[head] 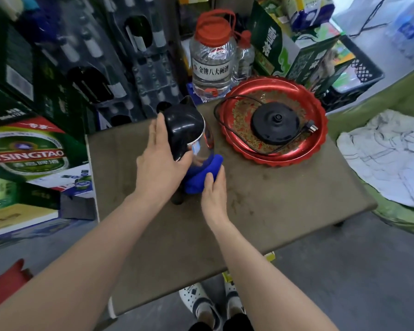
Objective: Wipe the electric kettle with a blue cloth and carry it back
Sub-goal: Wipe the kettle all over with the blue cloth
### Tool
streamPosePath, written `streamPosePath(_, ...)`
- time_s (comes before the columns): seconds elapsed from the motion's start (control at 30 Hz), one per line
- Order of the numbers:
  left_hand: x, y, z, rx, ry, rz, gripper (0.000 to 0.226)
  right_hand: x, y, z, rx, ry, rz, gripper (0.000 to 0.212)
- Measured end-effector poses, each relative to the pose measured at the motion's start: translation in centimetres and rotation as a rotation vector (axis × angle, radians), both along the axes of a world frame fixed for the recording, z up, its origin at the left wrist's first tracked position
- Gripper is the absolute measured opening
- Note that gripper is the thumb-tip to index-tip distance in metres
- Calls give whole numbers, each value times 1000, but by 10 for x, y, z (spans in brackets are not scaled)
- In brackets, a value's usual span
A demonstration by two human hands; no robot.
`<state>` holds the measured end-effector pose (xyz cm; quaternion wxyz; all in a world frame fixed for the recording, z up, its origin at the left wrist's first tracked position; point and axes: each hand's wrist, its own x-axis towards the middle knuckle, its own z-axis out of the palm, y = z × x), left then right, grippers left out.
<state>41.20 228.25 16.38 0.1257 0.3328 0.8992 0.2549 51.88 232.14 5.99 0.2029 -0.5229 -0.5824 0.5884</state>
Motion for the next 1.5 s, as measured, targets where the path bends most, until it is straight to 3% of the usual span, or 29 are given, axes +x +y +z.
streamPosePath(0.2,-7,-2,3,-31,12,-38,95,-27,23,58,470,76,56,50)
streamPosePath(0.27,-9,-4,4,-35,8,-62,97,-32,39,51,427,66,37,48)
streamPosePath(0.37,-14,-8,6,-25,-15,-106,97,-22,54,30,83,12,13,48)
streamPosePath(0.43,-24,-14,10,-9,-76,-181,96,-7,54,29,-25,-62,54,46)
streamPosePath(0.6,-56,-21,28,-109,-139,-375,98,9,34,70,275,70,99,45)
streamPosePath(0.7,-39,-5,36,-162,-60,-283,100,-11,35,71,367,89,113,46)
streamPosePath(0.8,-13,5,29,-165,54,-115,104,-11,38,34,54,35,1,45)
streamPosePath(0.9,-8,6,25,-142,116,-66,104,11,35,9,-213,-96,57,43)
streamPosePath(1.13,-8,10,30,-183,63,-40,100,7,44,69,239,181,110,38)
streamPosePath(1.2,-10,10,30,-194,53,-31,101,-1,54,53,191,150,119,39)
streamPosePath(1.3,-11,10,29,-200,60,-36,101,-4,72,16,-148,-51,120,39)
streamPosePath(1.37,-10,11,28,-199,59,-35,100,2,74,6,-270,-163,157,35)
streamPosePath(1.43,-11,11,29,-195,55,-28,100,6,70,18,-156,-112,141,33)
streamPosePath(1.5,-12,11,29,-199,56,-19,100,5,67,44,98,50,141,31)
